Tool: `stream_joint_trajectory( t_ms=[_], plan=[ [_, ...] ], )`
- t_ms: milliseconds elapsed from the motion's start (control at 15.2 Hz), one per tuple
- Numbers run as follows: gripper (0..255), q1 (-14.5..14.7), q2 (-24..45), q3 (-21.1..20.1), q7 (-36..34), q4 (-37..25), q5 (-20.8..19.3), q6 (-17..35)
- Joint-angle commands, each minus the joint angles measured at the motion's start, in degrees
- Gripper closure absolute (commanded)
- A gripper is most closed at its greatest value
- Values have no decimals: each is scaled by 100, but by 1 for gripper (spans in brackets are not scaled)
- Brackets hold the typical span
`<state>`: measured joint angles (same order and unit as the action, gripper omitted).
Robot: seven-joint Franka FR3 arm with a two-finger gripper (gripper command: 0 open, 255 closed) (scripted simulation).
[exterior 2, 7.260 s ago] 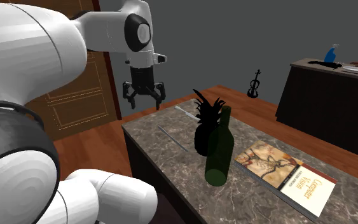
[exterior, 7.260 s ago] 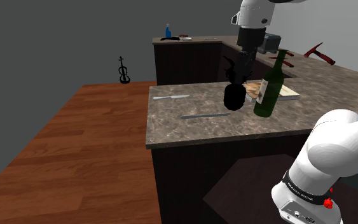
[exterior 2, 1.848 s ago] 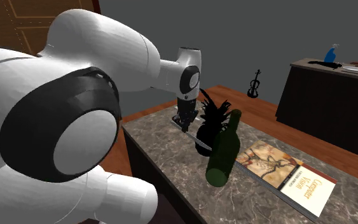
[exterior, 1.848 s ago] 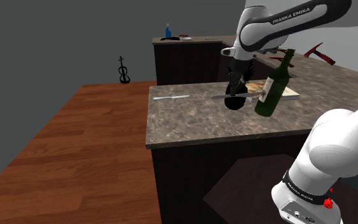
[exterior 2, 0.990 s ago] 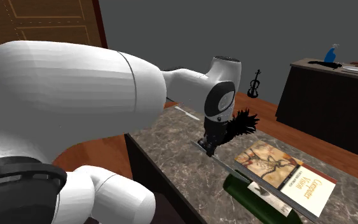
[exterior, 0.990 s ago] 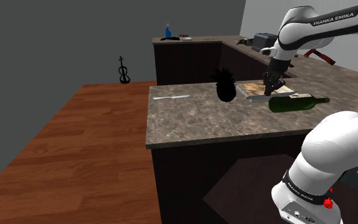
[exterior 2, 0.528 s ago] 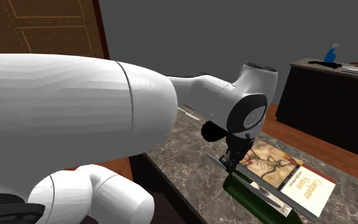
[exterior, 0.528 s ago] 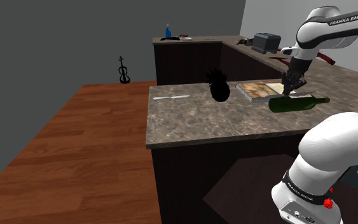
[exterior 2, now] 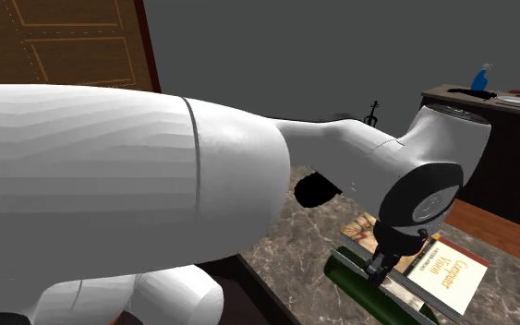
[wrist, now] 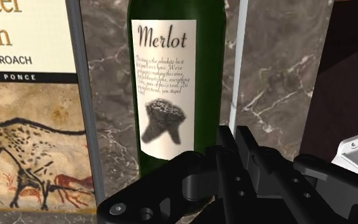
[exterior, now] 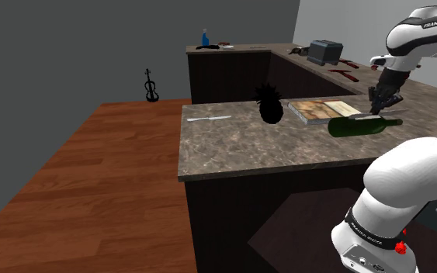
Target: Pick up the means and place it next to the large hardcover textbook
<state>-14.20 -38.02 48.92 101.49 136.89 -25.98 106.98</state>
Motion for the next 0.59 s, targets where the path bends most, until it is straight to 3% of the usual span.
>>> stream_joint_trajectory(
  t_ms=[0,264,462,528],
  plan=[
    [255,-5,103,307,316,-176,-79,20],
    [255,182,434,990,934,-707,-98,35],
    [255,499,763,1690,1476,-1223,-27,55],
    [255,519,774,1741,1474,-1167,-42,131]
  ],
)
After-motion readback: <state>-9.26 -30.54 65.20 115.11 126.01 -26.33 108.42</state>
